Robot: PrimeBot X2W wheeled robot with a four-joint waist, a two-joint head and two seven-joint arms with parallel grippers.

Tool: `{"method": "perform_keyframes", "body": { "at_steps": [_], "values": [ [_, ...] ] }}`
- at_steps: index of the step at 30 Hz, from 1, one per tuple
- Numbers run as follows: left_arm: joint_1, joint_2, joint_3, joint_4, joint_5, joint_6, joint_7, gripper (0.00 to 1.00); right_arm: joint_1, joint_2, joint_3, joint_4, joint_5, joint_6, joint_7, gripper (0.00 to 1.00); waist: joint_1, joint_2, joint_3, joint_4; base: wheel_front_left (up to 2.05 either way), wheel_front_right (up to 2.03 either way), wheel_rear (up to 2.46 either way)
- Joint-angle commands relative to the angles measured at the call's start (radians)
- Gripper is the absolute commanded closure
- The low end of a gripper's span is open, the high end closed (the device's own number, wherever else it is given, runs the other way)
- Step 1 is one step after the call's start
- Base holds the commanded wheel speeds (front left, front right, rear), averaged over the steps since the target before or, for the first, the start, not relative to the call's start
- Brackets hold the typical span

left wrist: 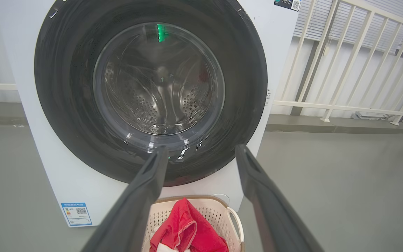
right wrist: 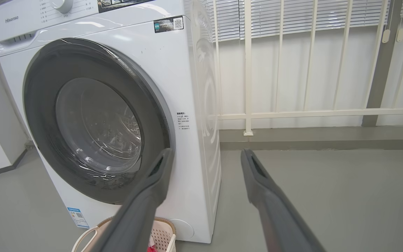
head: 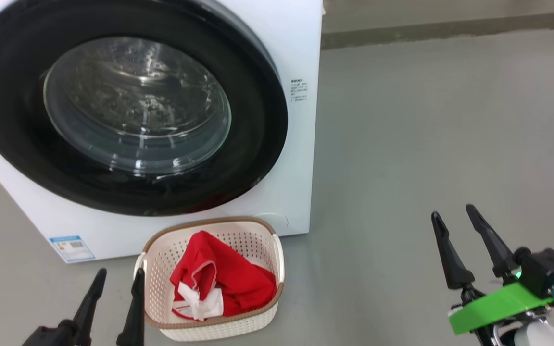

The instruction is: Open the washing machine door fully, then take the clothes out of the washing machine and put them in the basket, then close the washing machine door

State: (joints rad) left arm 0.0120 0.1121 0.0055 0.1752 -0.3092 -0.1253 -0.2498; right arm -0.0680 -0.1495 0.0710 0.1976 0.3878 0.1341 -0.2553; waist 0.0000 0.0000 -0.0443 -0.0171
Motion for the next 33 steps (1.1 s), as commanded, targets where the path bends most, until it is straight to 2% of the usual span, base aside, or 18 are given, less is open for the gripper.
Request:
{"method": "perform_keyframes", "body": {
  "at_steps": [1,14,31,32,33],
  "values": [
    [-0.019,0.018,0.037,-0.019,-0.001,-0.005,-0.012,0.0,-0.01,-0.015,0.013,-0.033,0.013,-0.003,-0.006,0.0,0.0,0.0,-0.013,-0.009,0.0,0.0,0.0],
    [0.017,0.028,0.03,-0.002,-0.006,-0.005,-0.012,0.0,0.063,-0.014,-0.014,-0.056,0.02,-0.003,-0.006,0.0,0.0,0.0,-0.03,-0.011,0.0,0.0,0.0],
    [0.011,0.035,0.041,0.001,-0.024,-0.005,-0.012,0.0,0.045,-0.015,-0.01,-0.041,0.014,-0.003,-0.006,0.0,0.0,0.0,-0.023,-0.021,0.0,0.0,0.0],
    [0.035,0.016,0.004,0.023,-0.018,0.0,0.0,1.0,0.083,-0.001,-0.029,-0.019,0.017,0.0,0.0,1.0,0.0,0.0,-0.023,-0.021,0.0,0.0,0.0],
    [0.035,0.016,0.002,0.03,-0.018,0.0,0.002,1.0,0.084,0.0,-0.027,-0.013,0.017,0.0,0.0,1.0,0.0,0.0,-0.023,-0.021,0.0,0.0,0.0]
  ]
}}
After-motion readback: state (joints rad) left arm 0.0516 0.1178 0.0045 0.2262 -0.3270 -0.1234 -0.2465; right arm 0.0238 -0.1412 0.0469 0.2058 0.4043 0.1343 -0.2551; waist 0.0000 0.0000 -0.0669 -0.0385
